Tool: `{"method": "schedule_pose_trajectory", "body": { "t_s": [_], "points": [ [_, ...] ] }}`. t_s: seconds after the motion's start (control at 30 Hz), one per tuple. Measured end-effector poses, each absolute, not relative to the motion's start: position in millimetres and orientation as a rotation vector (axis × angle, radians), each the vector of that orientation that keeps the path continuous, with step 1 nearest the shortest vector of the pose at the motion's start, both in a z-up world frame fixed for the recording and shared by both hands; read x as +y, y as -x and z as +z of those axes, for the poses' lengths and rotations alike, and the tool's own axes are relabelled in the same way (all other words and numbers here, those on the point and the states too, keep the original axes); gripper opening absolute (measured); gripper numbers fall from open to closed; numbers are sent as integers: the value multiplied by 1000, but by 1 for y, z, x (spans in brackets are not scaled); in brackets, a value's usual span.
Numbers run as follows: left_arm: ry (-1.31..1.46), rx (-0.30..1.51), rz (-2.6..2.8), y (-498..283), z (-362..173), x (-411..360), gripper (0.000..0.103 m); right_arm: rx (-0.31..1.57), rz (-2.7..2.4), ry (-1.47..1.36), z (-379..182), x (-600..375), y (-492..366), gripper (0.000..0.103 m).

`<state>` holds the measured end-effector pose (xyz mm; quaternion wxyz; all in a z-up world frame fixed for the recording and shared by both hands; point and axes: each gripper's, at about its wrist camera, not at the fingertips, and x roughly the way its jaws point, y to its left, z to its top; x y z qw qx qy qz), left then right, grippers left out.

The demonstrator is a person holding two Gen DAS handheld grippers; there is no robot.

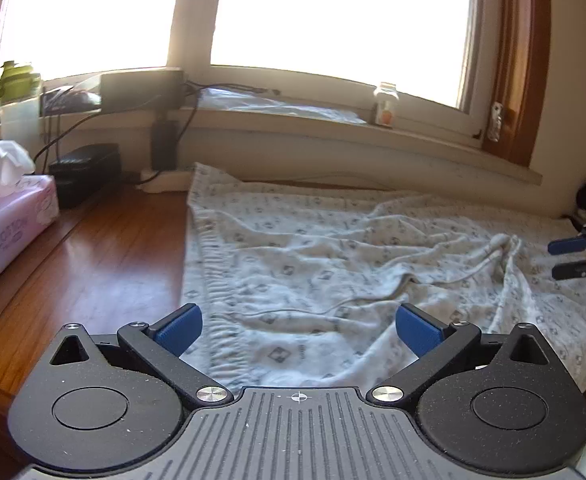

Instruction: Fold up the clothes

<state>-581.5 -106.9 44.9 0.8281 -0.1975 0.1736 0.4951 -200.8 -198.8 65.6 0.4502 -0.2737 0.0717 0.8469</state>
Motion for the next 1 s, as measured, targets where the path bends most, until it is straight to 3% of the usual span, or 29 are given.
{"method": "schedule_pose_trajectory", "body": {
  "t_s": [0.07,0.13,0.2,0.33,0.57,0.63,0.67,0.7,0.9,1.0],
  "points": [
    [451,345,1053,593,45,-98,92,121,2141,724,71,-191,231,52],
    [469,348,1051,597,45,-86,62,70,2161,764,68,-181,255,52],
    [486,364,1028,596,43,-71,52,82,2181,771,62,-168,269,52],
    [483,414,1030,589,40,-53,45,163,2206,734,56,-156,274,52],
    [442,516,1072,573,37,-29,42,225,2191,711,38,-151,262,53],
    [430,545,1084,568,35,-23,21,261,2189,691,38,-148,258,54],
    [419,549,1088,566,36,-21,17,273,2184,692,37,-147,257,54],
    [407,548,1092,564,36,-21,6,286,2180,692,36,-146,257,54],
    [326,433,1170,566,66,-22,5,315,2161,689,35,-144,256,54],
    [359,520,1126,562,66,-4,7,309,2160,693,35,-146,258,54]
  ]
}}
